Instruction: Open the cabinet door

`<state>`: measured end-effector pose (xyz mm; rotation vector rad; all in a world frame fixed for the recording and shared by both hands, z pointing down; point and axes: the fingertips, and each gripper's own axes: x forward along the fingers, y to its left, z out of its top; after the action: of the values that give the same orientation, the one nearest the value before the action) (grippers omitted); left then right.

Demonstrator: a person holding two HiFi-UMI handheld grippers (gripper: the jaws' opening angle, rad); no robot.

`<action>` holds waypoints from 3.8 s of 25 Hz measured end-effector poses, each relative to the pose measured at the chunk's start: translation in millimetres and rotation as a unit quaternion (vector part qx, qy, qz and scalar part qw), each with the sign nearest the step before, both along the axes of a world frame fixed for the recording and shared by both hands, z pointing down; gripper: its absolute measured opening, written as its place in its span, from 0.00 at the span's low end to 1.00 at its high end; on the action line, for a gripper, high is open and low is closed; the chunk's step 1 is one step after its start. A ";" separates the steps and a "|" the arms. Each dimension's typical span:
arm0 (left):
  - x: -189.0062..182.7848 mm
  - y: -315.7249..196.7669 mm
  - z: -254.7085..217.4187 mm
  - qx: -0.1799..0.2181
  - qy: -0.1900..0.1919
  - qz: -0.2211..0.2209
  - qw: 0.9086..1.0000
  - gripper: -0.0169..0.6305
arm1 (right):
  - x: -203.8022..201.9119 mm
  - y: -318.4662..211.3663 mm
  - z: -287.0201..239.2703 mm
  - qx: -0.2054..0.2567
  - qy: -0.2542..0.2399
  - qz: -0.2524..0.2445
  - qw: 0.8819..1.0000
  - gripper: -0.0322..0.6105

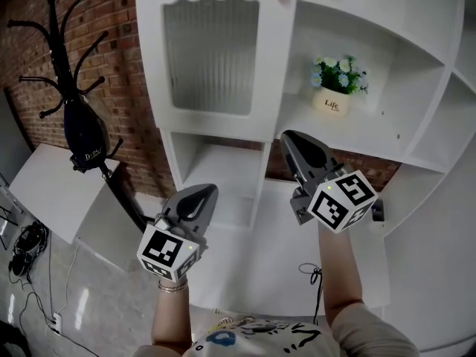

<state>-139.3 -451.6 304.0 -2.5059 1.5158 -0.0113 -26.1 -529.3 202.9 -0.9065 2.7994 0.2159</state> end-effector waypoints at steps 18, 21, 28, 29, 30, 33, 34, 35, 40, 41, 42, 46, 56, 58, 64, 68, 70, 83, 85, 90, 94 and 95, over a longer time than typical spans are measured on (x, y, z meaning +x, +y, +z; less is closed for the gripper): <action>-0.4 -24.6 -108.9 0.092 -0.013 0.000 0.996 0.05 | -17.4 -57.1 -142.9 0.071 0.023 -0.007 0.997 0.30; 5.5 -26.1 -110.4 0.093 -0.013 0.007 0.996 0.05 | -23.7 -64.3 -157.2 0.083 0.030 0.006 0.996 0.30; 9.3 -26.2 -98.9 0.082 -0.006 0.013 0.997 0.05 | -32.2 -64.0 -166.1 0.104 0.050 0.037 0.993 0.30; 9.0 -26.2 -97.5 0.080 -0.005 0.013 0.997 0.05 | -32.6 -61.8 -165.0 0.110 0.056 0.046 0.991 0.30; 8.9 -25.9 -96.6 0.079 -0.002 0.013 0.997 0.05 | -32.4 -59.1 -164.4 0.113 0.058 0.050 0.991 0.30; 11.7 -23.9 -94.2 0.077 0.002 0.017 0.997 0.05 | -27.8 -46.5 -166.7 0.094 0.025 0.026 0.995 0.26; 13.5 -22.6 -93.3 0.077 0.001 0.019 0.997 0.05 | -26.3 -41.8 -167.3 0.086 0.015 0.015 0.996 0.25; 15.3 -20.6 -92.7 0.077 -0.001 0.021 0.997 0.05 | -25.3 -37.3 -167.6 0.082 0.010 0.007 0.997 0.24; 20.9 -3.3 -90.4 0.086 -0.011 0.026 0.996 0.05 | -24.3 -7.7 -168.2 0.073 -0.014 -0.041 0.996 0.21; 20.3 -0.3 -91.1 0.091 -0.016 0.020 0.996 0.05 | -25.3 -0.4 -169.0 0.078 -0.018 -0.048 0.996 0.20; 19.5 2.8 -93.1 0.097 -0.020 0.014 0.995 0.05 | -26.8 6.9 -169.7 0.085 -0.019 -0.053 0.995 0.20; 14.4 20.1 -98.7 0.104 -0.026 -0.002 0.994 0.05 | -33.4 36.6 -171.4 0.100 -0.022 -0.081 0.991 0.20; -26.1 55.2 -87.3 0.070 -0.023 -0.079 0.994 0.05 | -57.8 99.3 -175.3 0.124 -0.031 -0.162 0.979 0.19; -30.6 64.1 -88.4 0.072 -0.016 -0.091 0.993 0.05 | -65.3 111.4 -176.5 0.135 -0.033 -0.175 0.975 0.19; -45.8 88.4 -84.6 0.079 -0.002 -0.123 0.989 0.05 | -92.9 148.3 -176.6 0.172 -0.027 -0.213 0.961 0.19; -68.7 106.5 -82.9 0.073 0.004 -0.162 0.984 0.05 | -119.8 175.6 -178.7 0.215 -0.009 -0.222 0.951 0.19; -81.5 115.8 -78.9 0.068 0.008 -0.183 0.981 0.05 | -135.2 188.2 -179.6 0.239 -0.004 -0.221 0.946 0.20; -141.0 170.7 -58.4 0.062 0.034 -0.274 0.959 0.05 | -218.3 231.1 -175.1 0.228 -0.032 -0.294 0.928 0.17; -146.3 175.5 -56.6 0.064 0.035 -0.281 0.957 0.05 | -230.9 235.9 -171.2 0.234 -0.023 -0.296 0.926 0.12; -158.6 188.9 -48.9 0.065 0.060 -0.288 0.953 0.05 | -255.4 234.2 -153.6 0.236 0.012 -0.300 0.924 0.10; -163.7 202.5 -36.9 0.056 0.054 -0.294 0.953 0.05 | -259.1 235.9 -142.3 0.222 0.018 -0.317 0.922 0.10; -164.5 205.1 -32.8 0.052 0.054 -0.294 0.953 0.05 | -258.6 235.5 -139.9 0.220 0.020 -0.319 0.922 0.10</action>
<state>-303.8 -246.5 271.2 -1.9138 2.1862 0.1100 -284.6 -293.8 63.0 0.1194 2.7255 0.7152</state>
